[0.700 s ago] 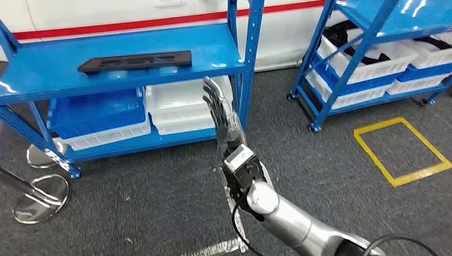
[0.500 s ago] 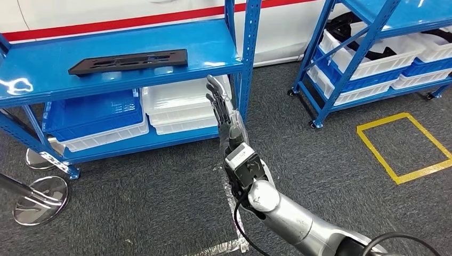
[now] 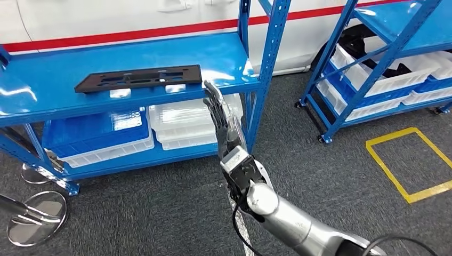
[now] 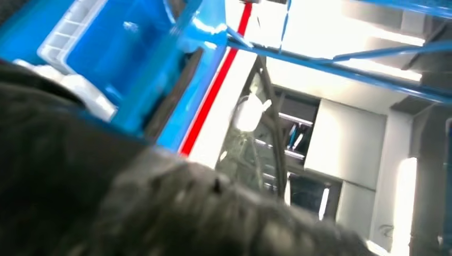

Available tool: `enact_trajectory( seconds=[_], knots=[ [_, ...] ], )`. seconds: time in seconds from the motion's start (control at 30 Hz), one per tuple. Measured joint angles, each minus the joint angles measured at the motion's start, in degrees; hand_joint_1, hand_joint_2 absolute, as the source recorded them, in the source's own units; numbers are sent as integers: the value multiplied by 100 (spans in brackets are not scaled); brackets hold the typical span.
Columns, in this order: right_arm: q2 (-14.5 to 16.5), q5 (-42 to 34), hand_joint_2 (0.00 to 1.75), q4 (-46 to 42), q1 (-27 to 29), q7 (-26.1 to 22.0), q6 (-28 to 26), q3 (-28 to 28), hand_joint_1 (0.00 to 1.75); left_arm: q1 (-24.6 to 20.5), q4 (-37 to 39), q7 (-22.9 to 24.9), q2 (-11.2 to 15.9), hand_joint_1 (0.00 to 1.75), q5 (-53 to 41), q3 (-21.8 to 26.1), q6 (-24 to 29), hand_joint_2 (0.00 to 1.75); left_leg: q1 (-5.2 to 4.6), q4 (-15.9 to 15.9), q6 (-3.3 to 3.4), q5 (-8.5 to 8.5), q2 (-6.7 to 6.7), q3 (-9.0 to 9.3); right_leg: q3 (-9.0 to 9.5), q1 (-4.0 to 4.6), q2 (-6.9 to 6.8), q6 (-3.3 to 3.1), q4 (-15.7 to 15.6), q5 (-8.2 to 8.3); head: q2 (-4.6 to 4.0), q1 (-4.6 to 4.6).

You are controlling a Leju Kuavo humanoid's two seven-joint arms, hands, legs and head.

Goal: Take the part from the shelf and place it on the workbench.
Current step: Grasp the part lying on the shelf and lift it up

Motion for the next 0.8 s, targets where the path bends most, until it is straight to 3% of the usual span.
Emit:
enact_trajectory(
  seconds=[0.07,0.1,0.13,0.17,0.2,0.23,0.3,0.33,0.37,0.43,0.47,0.5,0.53,0.57,0.63,0.67,0.7,0.73,0.8],
  knots=[
    [-4,-20,0,11,10,8,22,1,0,-2,0,2,4,0,1,-14,0,0,21,-82,19,-145,-16,260,-631,-5,-3,35,559,-279,1,4],
    [-4,-36,0,16,17,15,45,1,0,4,0,6,2,0,1,-19,0,0,33,-109,10,-239,-31,404,-887,-9,-6,50,646,-485,1,5],
    [-5,-58,0,21,19,22,71,1,0,12,0,10,0,0,1,-23,0,0,51,-125,-6,-342,-48,557,-1076,-10,-10,63,595,-644,1,6],
    [-8,-82,0,26,18,27,98,1,0,20,0,14,-2,0,1,-24,0,0,75,-133,-29,-457,-63,715,-1200,-9,-17,77,423,-665,1,6],
    [-14,-103,0,32,18,32,126,1,0,24,0,17,-3,0,1,-25,0,0,98,-137,-58,-584,-75,870,-1270,-9,-31,89,145,-454,1,8],
    [-27,-121,0,46,19,37,151,1,0,29,3,20,-2,0,1,-26,1,0,109,-130,-89,-719,-84,1030,-1314,-10,-58,96,-214,34,1,13],
    [-50,-140,0,82,20,48,193,9,0,25,10,32,1,0,3,-31,3,0,95,-140,-164,-996,-89,1279,-1319,3,-124,36,-649,923,1,1],
    [-55,-150,0,96,18,54,205,16,0,14,14,38,2,0,2,-33,4,0,79,-123,-204,-1066,-84,1368,-1299,3,-135,-20,-709,1141,1,-3],
    [-57,-156,0,103,7,57,213,25,0,-7,15,44,3,0,0,-37,4,0,72,-46,-237,-1056,-76,1378,-1249,5,-131,-86,-658,1102,1,-14],
    [-60,-169,0,107,-23,60,232,36,0,-51,15,56,7,0,-9,-47,4,0,78,476,-287,-808,-50,1168,-1115,-15,-101,-184,-671,999,1,-9],
    [-62,-176,0,109,-41,59,247,43,0,-66,15,65,8,0,-13,-57,6,0,83,855,-307,-703,-39,940,-1028,-18,-96,-224,-704,950,1,-9],
    [-62,-189,0,115,-49,59,268,55,0,-76,15,75,10,0,-15,-71,10,0,88,1215,-330,-708,-28,683,-926,-21,-90,-255,-749,901,1,-8],
    [-62,-201,0,125,-57,58,287,69,0,-80,15,85,9,0,-19,-89,14,0,89,1474,-350,-860,-21,427,-818,-20,-82,-276,-790,847,1,-9],
    [-62,-216,0,138,-61,55,305,81,0,-80,15,99,9,0,-21,-107,21,0,90,1614,-366,-1119,-15,200,-714,-20,-69,-287,-828,791,1,-8],
    [-62,-246,0,163,-67,42,333,93,0,-79,15,122,9,0,-25,-141,42,0,94,1556,-382,-1556,-6,-120,-524,-25,-35,-284,-866,662,1,-9],
    [-62,-266,0,175,-68,34,346,94,0,-78,15,132,10,0,-23,-152,56,0,97,1365,-380,-1533,0,-196,-434,-28,-20,-274,-869,592,1,-9],
    [-62,-284,0,188,-72,27,363,95,0,-77,15,138,11,0,-22,-160,71,0,99,1077,-370,-1279,8,-228,-339,-31,-11,-256,-870,519,1,-9],
    [-62,-300,0,202,-77,21,378,95,0,-71,17,142,12,0,-22,-168,84,0,97,774,-351,-857,19,-237,-250,-31,-5,-233,-867,453,1,-8],
    [-62,-317,0,240,-92,16,406,99,0,-69,22,151,13,0,-20,-189,105,0,73,420,-297,-282,40,-255,-130,-13,19,-160,-835,322,1,-9]
  ],
)
